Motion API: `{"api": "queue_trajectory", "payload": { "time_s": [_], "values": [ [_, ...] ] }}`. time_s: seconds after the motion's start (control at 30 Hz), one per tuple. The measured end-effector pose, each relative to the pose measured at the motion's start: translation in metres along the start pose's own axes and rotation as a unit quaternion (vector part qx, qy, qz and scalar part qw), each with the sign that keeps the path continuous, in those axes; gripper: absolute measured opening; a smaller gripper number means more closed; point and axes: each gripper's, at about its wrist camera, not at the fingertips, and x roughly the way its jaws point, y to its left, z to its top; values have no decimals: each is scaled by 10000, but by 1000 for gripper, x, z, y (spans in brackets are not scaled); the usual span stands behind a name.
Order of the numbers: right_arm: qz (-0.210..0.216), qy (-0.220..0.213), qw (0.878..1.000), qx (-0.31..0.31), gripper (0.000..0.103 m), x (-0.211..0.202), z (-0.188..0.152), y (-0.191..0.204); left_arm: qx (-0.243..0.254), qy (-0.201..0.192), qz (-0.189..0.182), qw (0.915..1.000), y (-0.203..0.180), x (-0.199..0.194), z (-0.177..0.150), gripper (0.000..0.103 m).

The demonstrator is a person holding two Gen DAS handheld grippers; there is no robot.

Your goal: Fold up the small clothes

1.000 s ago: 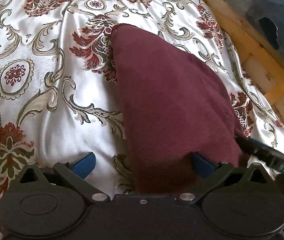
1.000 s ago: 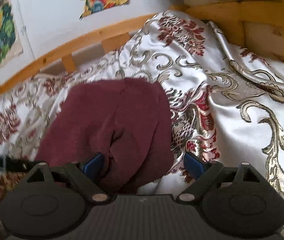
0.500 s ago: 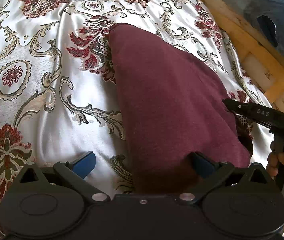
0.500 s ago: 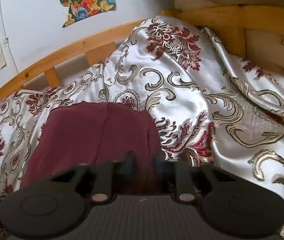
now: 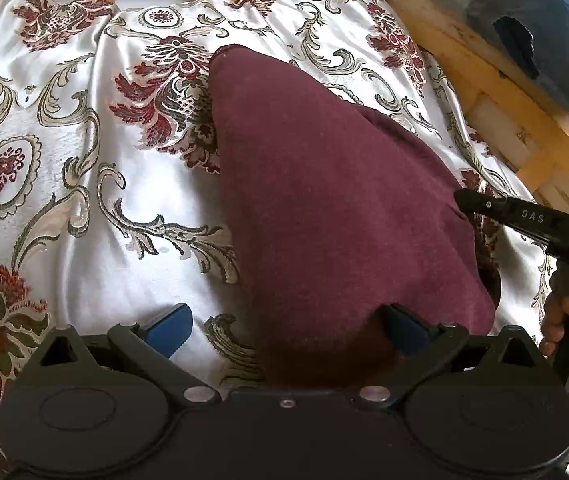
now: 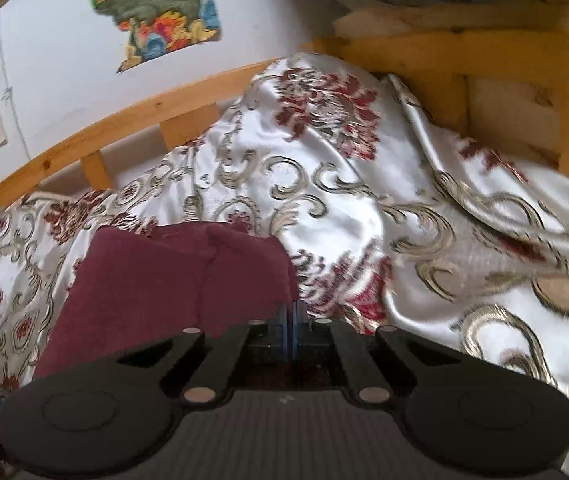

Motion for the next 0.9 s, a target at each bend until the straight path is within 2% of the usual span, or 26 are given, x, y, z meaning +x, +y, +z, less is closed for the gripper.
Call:
{"api": "queue_trajectory", "payload": {
  "time_s": [0.1,0.13,0.17,0.23,0.4,0.57,0.6,0.63,0.7,0.83,0.9],
  "values": [
    [105,-10,9996,-274,10,3,9,8,-40,20,-26,10000,2,0,0,102],
    [138,2,9994,-328,15,7,14,10,-37,17,-28,10000,2,0,0,102],
    [160,24,9991,-382,24,11,19,12,-31,13,-24,10000,1,0,0,102],
    [249,64,9981,-566,33,25,32,18,-18,3,-13,10000,0,0,0,102],
    [439,259,9895,-1354,33,72,63,45,-12,-23,-16,10000,0,1,0,102],
    [611,578,9790,-1856,33,108,74,70,-2,-38,-31,10000,1,0,-1,102],
    [587,680,9746,-2051,31,114,74,76,-5,-42,-36,10000,1,0,-1,102],
    [464,739,9701,-2263,14,119,72,81,-20,-47,-44,10000,2,0,-1,102],
    [356,678,9650,-2508,12,122,69,86,-54,-56,-61,10000,3,0,0,102],
    [302,-9,9775,-2086,11,103,81,78,-156,-182,-93,9997,5,-2,1,102],
    [236,-117,9790,-2020,11,102,85,75,-216,-188,-139,9995,6,-2,2,102]
  ]
}}
